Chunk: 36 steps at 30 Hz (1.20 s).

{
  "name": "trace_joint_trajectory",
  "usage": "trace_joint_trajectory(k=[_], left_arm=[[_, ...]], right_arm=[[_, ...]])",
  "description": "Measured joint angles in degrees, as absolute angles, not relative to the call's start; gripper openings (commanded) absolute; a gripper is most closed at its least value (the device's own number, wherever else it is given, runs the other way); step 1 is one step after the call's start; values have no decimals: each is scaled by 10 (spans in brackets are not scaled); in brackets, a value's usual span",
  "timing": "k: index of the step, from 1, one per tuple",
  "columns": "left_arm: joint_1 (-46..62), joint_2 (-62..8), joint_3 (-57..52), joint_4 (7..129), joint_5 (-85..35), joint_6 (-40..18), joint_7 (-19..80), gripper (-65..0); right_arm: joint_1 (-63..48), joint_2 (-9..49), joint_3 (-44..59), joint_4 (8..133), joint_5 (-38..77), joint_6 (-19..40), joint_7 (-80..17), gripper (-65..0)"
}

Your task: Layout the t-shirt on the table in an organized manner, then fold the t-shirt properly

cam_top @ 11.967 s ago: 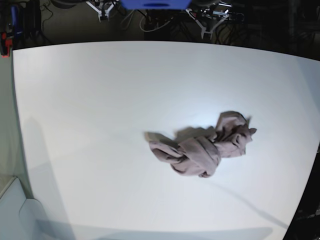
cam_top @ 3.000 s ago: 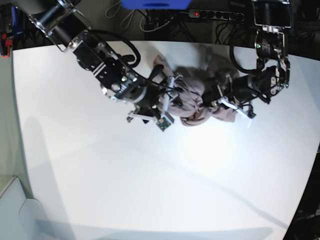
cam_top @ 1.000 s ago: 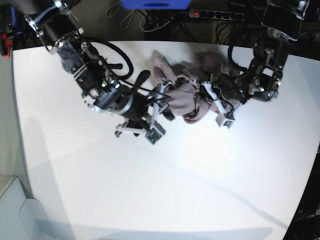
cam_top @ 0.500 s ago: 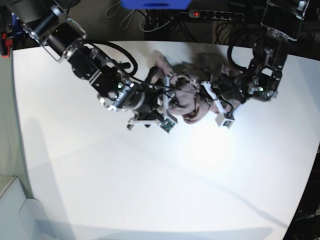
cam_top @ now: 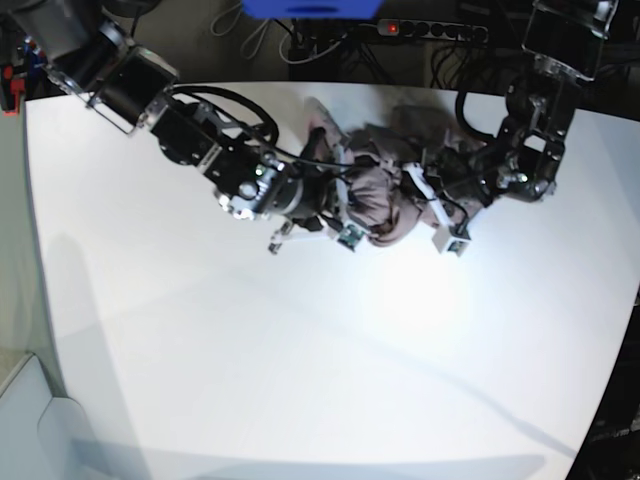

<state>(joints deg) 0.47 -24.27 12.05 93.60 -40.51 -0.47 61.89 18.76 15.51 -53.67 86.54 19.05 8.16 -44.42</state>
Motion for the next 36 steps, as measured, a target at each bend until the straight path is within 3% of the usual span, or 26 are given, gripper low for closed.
trace_joint_trajectory(k=[5, 11, 19, 29, 36], left_arm=[[31, -244, 120, 936, -412, -7, 538, -648], [72, -244, 102, 927, -425, -20, 449, -648], [85, -223, -9, 875, -390, 0, 454, -648], [86, -201, -30, 889, -396, -2, 463, -648], [71, -170, -29, 945, -396, -1, 470, -646]], right_arm=[[176, 152, -468, 863, 186, 94, -435, -650], [144, 150, -309, 880, 199, 107, -439, -650], [138, 161, -173, 933, 155, 81, -434, -650], [81, 154, -154, 988, 167, 81, -438, -650], [57, 159, -195, 1070, 165, 81, -440, -650]])
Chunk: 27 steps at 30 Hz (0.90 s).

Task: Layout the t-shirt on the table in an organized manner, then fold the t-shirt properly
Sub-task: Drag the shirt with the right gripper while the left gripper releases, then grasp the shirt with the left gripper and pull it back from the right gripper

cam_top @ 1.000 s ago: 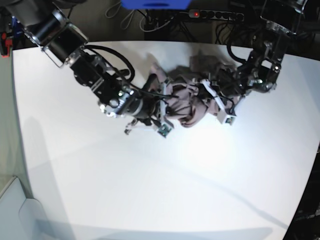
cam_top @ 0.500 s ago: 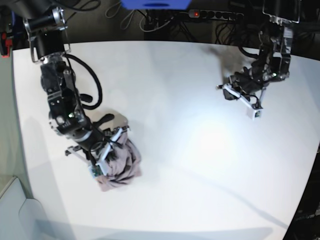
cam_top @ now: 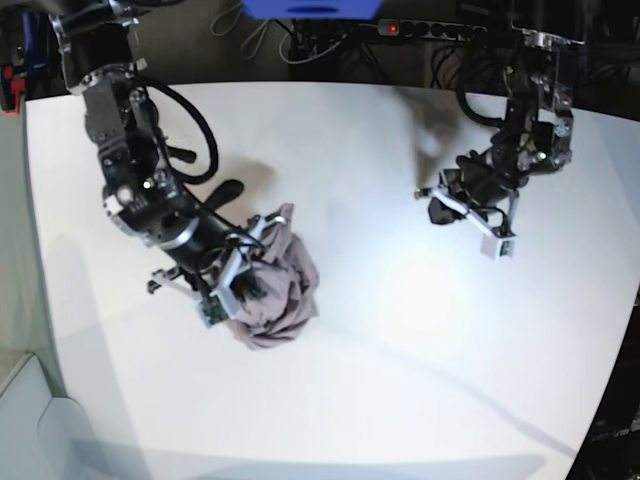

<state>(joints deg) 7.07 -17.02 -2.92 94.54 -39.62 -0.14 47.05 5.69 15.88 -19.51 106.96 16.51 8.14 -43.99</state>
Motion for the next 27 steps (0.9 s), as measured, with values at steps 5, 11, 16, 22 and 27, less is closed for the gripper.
trace_joint_trajectory(k=[5, 11, 16, 22, 27], left_arm=[[53, -171, -31, 980, -400, 0, 467, -646], [40, -171, -31, 987, -399, 0, 469, -645], [37, -144, -30, 983, -397, 3, 472, -504], [19, -118, -24, 983, -394, 2, 466, -198], [-7, -117, 31, 941, -390, 2, 473, -193]], right_arm=[[19, 159, -220, 1126, 167, 83, -444, -650], [-10, 159, -231, 1117, 167, 83, -441, -650], [-27, 160, -255, 1116, 164, 84, -437, -650], [-36, 160, -271, 1116, 165, 83, -438, -650], [-39, 161, -271, 1116, 163, 83, -438, -650]])
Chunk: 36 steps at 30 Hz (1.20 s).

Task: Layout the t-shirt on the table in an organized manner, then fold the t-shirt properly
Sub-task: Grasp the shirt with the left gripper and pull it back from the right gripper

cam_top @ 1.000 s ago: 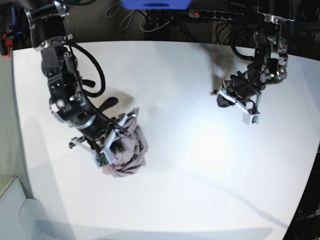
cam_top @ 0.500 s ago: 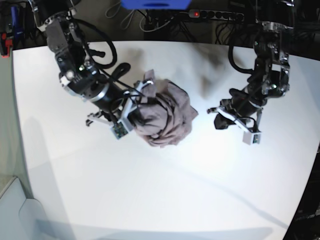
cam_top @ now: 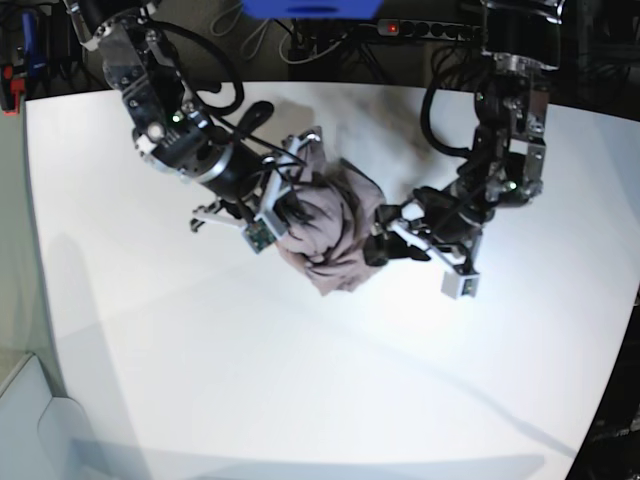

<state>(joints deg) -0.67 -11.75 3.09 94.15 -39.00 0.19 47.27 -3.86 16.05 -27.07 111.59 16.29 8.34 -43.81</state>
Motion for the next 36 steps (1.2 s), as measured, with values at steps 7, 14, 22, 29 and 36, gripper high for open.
trace_joint_trajectory(k=[7, 14, 22, 29, 36], left_arm=[[-45, -116, 104, 890, -392, 0, 465, -193], [-81, -116, 147, 883, -391, 0, 460, -193], [-103, -114, 189, 819, -395, -2, 447, -411], [-107, -116, 189, 777, -402, -4, 432, -640], [-105, -133, 188, 801, -402, -5, 439, -646]], right_arm=[[-38, 167, -272, 1116, 163, 83, -437, -650], [-39, 167, -272, 1116, 163, 83, -437, -650], [-46, 168, -272, 1116, 163, 83, -439, -650], [-46, 180, -272, 1116, 163, 83, -437, -650], [-46, 194, -268, 1117, 165, 83, -435, -650]])
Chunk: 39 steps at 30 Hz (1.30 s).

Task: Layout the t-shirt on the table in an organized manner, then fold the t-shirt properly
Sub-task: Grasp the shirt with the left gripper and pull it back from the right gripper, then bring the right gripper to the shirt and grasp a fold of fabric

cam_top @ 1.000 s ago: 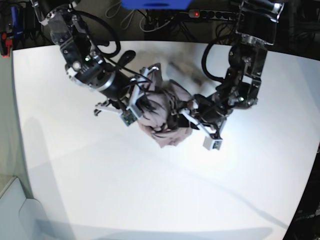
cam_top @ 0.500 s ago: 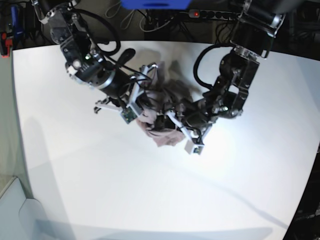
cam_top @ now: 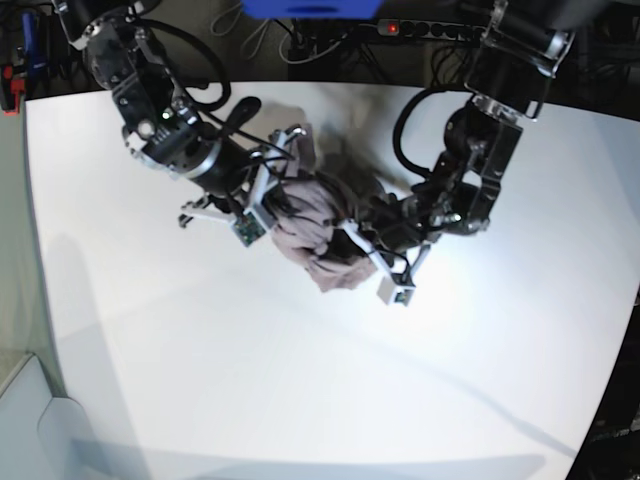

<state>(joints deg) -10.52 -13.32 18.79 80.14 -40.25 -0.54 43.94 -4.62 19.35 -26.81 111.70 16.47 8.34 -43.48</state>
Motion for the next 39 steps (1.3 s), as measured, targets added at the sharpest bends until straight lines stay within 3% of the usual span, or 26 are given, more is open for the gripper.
trace_joint_trajectory(k=[18, 23, 33, 39], left_arm=[[-77, -175, 55, 814, -434, -29, 449, -646], [-63, -202, 4, 810, -383, 5, 439, -646], [-57, -188, 12, 811, -392, -2, 443, -646], [-42, -197, 25, 814, -392, -1, 436, -646]], right_arm=[[-44, 186, -119, 1131, 195, 104, -431, -650], [-41, 196, -65, 1131, 154, 82, -432, -650], [-40, 173, -74, 1131, 160, 86, -437, -650], [-26, 168, -153, 1131, 163, 86, -441, -650]])
